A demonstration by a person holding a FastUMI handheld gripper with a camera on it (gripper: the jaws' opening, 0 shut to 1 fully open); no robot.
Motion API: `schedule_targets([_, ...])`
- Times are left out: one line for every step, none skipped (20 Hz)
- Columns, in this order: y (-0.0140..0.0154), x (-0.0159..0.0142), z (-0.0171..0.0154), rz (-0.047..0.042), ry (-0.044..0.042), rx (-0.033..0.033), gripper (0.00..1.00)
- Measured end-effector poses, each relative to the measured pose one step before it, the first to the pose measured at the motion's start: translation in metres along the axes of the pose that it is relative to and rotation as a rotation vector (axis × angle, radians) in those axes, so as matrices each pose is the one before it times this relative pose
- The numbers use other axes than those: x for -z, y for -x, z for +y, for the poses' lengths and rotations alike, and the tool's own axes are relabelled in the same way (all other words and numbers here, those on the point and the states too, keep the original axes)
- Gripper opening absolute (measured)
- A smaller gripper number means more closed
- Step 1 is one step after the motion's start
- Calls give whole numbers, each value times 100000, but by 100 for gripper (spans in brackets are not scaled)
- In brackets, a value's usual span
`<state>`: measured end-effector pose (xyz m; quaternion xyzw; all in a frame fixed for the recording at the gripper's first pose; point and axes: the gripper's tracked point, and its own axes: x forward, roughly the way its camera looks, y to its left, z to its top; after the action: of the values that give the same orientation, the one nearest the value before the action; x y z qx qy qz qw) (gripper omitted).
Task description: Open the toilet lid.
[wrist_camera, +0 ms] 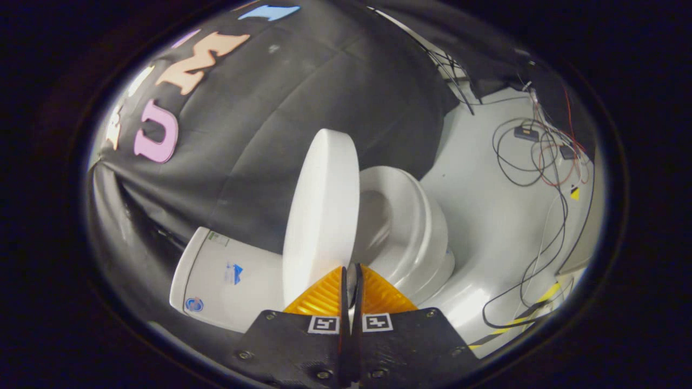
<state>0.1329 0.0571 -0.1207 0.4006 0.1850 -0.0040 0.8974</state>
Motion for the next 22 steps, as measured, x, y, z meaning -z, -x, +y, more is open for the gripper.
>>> schedule_targets([379, -188, 1068, -1194, 951, -1827, 1])
schedule_targets([310, -219, 1022, -850, 1412, -1661, 1])
schedule_targets([455, -134, 1012, -667, 1910, -1162, 1])
schedule_targets([396, -192, 880, -833, 2632, -589, 1])
schedule_targets([324, -87, 682, -804, 2988, -120, 1])
schedule_targets([213, -162, 620, -693, 2683, 358, 1])
schedule_targets([138, 92, 683, -578, 2231, 224, 1])
schedule_targets([76, -51, 531, -523, 2077, 14, 1])
schedule_targets([91, -11, 527, -432, 1924, -44, 1])
schedule_targets([137, -148, 379, -303, 1588, 31, 1])
schedule_targets([154, -82, 344, -427, 1814, -64, 1])
schedule_targets([113, -125, 443, -459, 2334, -148, 1])
schedule_targets([123, -89, 511, -602, 2808, -120, 1])
schedule_targets([109, -179, 482, -420, 2612, 44, 1])
schedule_targets([117, -65, 561, -568, 2607, -70, 1])
schedule_targets([92, -156, 512, -640, 2195, -185, 1])
schedule_targets([34, -42, 358, -509, 2081, -99, 1])
schedule_targets([110, -159, 453, -608, 2150, -138, 1])
schedule_targets([205, -104, 413, -539, 2122, -158, 1])
schedule_targets([61, -157, 490, -823, 1525, -186, 1])
schedule_targets([78, -112, 387, -430, 1509, -143, 1])
schedule_targets([146, -158, 469, -692, 1318, -223, 1])
